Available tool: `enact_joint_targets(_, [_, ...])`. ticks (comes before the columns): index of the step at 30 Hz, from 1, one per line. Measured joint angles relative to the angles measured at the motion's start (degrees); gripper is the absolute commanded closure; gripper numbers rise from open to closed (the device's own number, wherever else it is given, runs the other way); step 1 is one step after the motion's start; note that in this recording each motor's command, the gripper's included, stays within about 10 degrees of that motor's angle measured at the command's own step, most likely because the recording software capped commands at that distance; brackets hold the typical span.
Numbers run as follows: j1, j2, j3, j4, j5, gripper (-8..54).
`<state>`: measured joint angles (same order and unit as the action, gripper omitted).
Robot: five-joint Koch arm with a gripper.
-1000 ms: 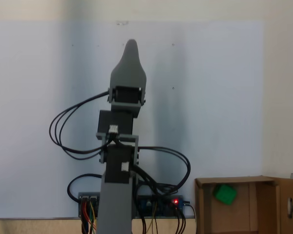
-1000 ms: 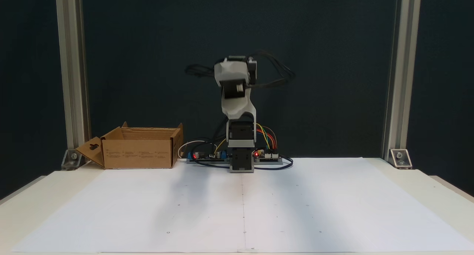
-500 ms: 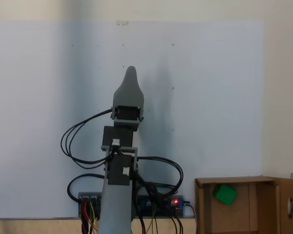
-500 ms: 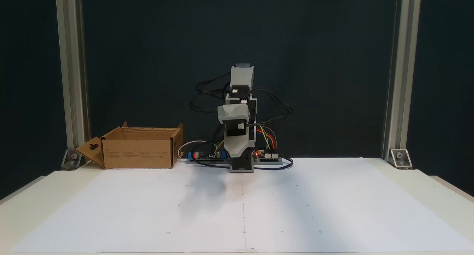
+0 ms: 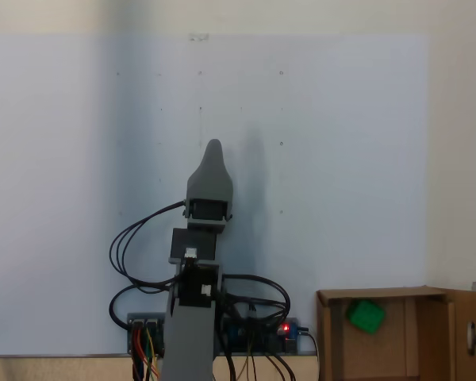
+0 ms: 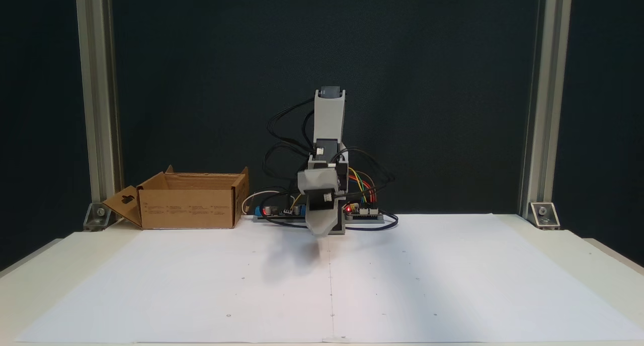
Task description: Grasp a green dice and put it in the bin.
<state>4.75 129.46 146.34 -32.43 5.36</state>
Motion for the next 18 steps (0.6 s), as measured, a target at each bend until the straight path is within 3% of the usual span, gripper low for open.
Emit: enact_joint_targets(18, [1.1, 0.0, 6.2, -25.1, 0.0, 1.1])
